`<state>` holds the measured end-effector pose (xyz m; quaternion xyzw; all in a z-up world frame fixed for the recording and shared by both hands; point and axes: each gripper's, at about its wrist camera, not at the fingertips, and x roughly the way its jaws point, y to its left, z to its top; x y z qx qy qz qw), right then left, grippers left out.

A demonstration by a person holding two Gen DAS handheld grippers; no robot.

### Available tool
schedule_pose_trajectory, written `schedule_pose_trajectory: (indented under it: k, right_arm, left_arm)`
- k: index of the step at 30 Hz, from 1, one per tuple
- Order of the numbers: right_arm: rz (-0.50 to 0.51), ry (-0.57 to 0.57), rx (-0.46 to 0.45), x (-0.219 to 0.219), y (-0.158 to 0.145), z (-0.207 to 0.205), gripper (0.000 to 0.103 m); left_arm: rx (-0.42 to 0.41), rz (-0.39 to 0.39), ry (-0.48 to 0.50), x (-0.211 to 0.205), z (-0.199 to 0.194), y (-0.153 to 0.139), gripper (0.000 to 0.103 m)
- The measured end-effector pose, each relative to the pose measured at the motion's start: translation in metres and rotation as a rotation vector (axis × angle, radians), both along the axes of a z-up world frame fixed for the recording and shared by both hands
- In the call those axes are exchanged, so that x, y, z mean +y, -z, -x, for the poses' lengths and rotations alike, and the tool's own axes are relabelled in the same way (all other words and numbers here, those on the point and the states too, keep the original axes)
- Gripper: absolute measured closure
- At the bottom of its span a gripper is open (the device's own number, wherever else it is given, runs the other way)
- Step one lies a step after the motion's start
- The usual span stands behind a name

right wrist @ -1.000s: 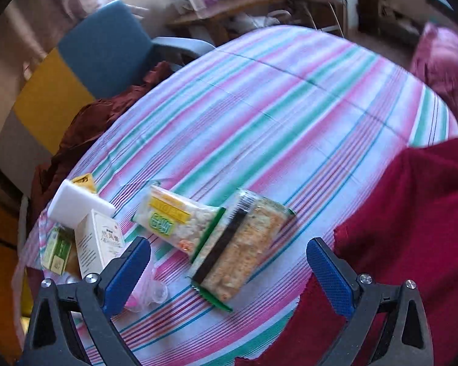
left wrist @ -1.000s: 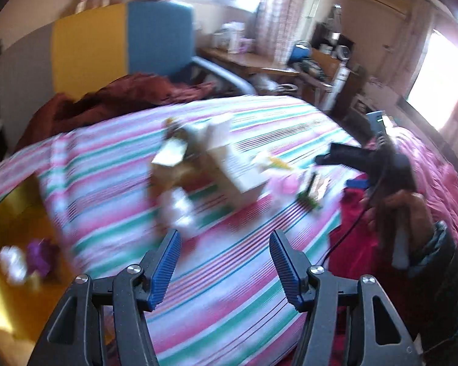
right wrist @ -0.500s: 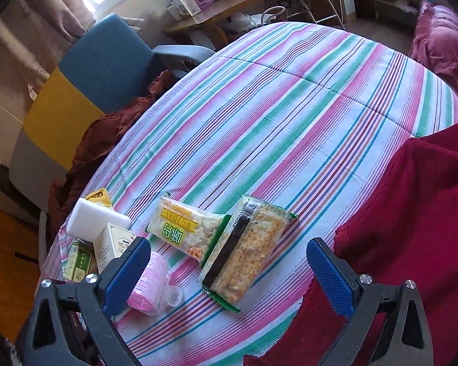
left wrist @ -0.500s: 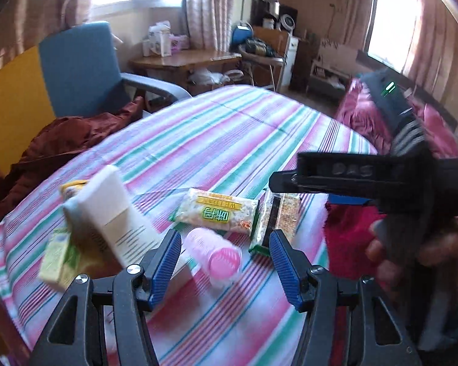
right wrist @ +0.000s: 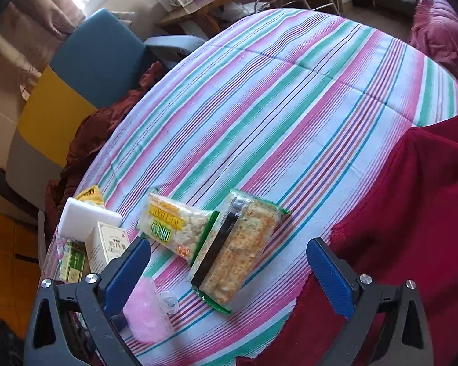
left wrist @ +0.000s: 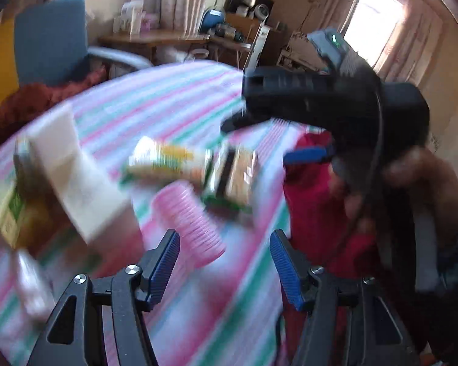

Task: Organize objects
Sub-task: 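Grasp the pink plastic cup with the left tool while the right tool grasps the cracker packet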

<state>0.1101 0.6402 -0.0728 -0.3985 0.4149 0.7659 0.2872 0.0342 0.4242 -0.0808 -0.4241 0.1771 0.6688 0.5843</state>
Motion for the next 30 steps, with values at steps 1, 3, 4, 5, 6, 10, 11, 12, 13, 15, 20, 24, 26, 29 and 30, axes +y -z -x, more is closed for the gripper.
schedule_pose_trajectory:
  k: [1, 3, 4, 5, 6, 10, 11, 12, 13, 15, 20, 24, 26, 29, 30]
  right_arm:
    - [0.001, -0.003, -0.004, -0.001, 0.001, 0.001, 0.000]
    - [0.001, -0.011, -0.024, -0.002, 0.004, 0.004, 0.000]
    - [0.002, -0.015, -0.029, -0.002, 0.005, 0.005, 0.000]
    - [0.003, -0.021, -0.034, -0.003, 0.006, 0.006, 0.000]
    - [0.004, -0.025, -0.039, -0.004, 0.007, 0.007, 0.000]
    - [0.004, -0.033, -0.069, -0.004, 0.012, 0.010, 0.000]
    - [0.005, -0.033, -0.073, -0.004, 0.013, 0.011, 0.000]
    - [0.008, -0.034, -0.077, -0.004, 0.014, 0.011, 0.000]
    - [0.010, -0.036, -0.081, -0.005, 0.015, 0.012, 0.000]
    - [0.017, -0.040, -0.090, -0.005, 0.018, 0.013, 0.000]
    - [0.020, -0.046, -0.098, -0.005, 0.020, 0.014, 0.000]
    - [0.020, -0.048, -0.095, -0.005, 0.021, 0.020, 0.000]
    - [0.021, -0.047, -0.094, -0.004, 0.021, 0.020, 0.000]
    - [0.027, -0.043, -0.087, -0.004, 0.022, 0.021, 0.000]
    - [0.028, -0.043, -0.087, -0.003, 0.022, 0.021, 0.000]
  left_arm:
    - [-0.015, 0.009, -0.008, -0.006, -0.002, 0.005, 0.041]
    - [-0.036, 0.025, -0.037, -0.022, -0.004, 0.014, 0.041]
    - [-0.050, 0.034, -0.048, -0.028, -0.004, 0.017, 0.041]
    - [-0.055, 0.042, -0.059, -0.032, -0.004, 0.019, 0.041]
    - [-0.057, 0.049, -0.074, -0.035, -0.003, 0.021, 0.041]
    - [-0.040, 0.044, -0.115, -0.035, 0.004, 0.015, 0.041]
    - [-0.044, 0.034, -0.123, -0.032, 0.008, 0.013, 0.041]
    - [-0.059, 0.022, -0.139, -0.027, 0.014, 0.010, 0.040]
    - [-0.077, 0.018, -0.151, -0.023, 0.018, 0.009, 0.040]
    - [-0.141, -0.001, -0.177, -0.014, 0.028, 0.006, 0.040]
    - [-0.195, -0.002, -0.218, 0.007, 0.041, 0.007, 0.040]
    - [-0.206, 0.025, -0.260, 0.023, 0.047, 0.010, 0.040]
    - [-0.212, 0.054, -0.283, 0.032, 0.049, 0.013, 0.040]
    - [-0.199, 0.069, -0.327, 0.041, 0.051, 0.017, 0.041]
    - [-0.189, 0.078, -0.341, 0.043, 0.051, 0.018, 0.042]
